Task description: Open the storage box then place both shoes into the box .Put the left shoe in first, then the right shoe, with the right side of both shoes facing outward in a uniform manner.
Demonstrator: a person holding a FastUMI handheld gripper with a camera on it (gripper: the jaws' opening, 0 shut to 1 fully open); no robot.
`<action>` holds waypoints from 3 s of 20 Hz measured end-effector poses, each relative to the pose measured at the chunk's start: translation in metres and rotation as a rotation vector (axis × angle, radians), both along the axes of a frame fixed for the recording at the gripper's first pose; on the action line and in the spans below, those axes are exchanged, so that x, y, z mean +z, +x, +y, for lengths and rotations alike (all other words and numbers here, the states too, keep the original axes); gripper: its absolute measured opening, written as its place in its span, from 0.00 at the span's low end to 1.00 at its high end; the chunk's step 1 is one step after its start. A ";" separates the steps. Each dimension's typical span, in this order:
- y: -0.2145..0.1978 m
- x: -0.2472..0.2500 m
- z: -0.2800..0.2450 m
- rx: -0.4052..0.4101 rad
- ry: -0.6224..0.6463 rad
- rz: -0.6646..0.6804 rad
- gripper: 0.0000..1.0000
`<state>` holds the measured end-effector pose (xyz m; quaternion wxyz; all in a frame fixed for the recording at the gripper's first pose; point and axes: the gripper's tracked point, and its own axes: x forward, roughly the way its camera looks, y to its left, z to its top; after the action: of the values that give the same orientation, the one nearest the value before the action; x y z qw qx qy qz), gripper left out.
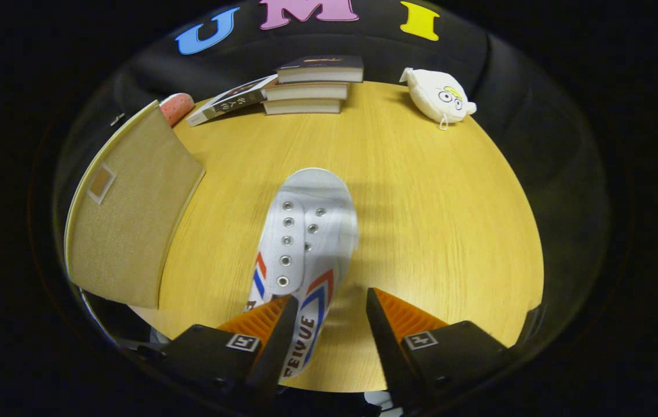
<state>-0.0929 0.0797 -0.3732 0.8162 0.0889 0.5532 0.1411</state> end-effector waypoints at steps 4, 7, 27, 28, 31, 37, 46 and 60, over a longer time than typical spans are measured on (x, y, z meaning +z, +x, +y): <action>0.005 0.000 -0.006 -0.049 0.073 0.065 0.22; 0.006 0.008 -0.012 -0.113 0.098 0.078 0.05; 0.067 0.224 0.107 -0.053 0.294 -0.067 0.05; 0.066 0.231 0.120 -0.042 0.304 -0.059 0.05; 0.060 0.242 0.158 -0.007 0.317 -0.030 0.05; 0.041 0.224 0.209 0.028 0.236 0.037 0.05; 0.023 0.204 0.233 0.033 0.186 0.079 0.35; 0.054 0.215 0.192 0.023 0.148 -0.105 0.99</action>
<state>-0.0385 0.2712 -0.1578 0.8335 0.1353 0.4988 0.1953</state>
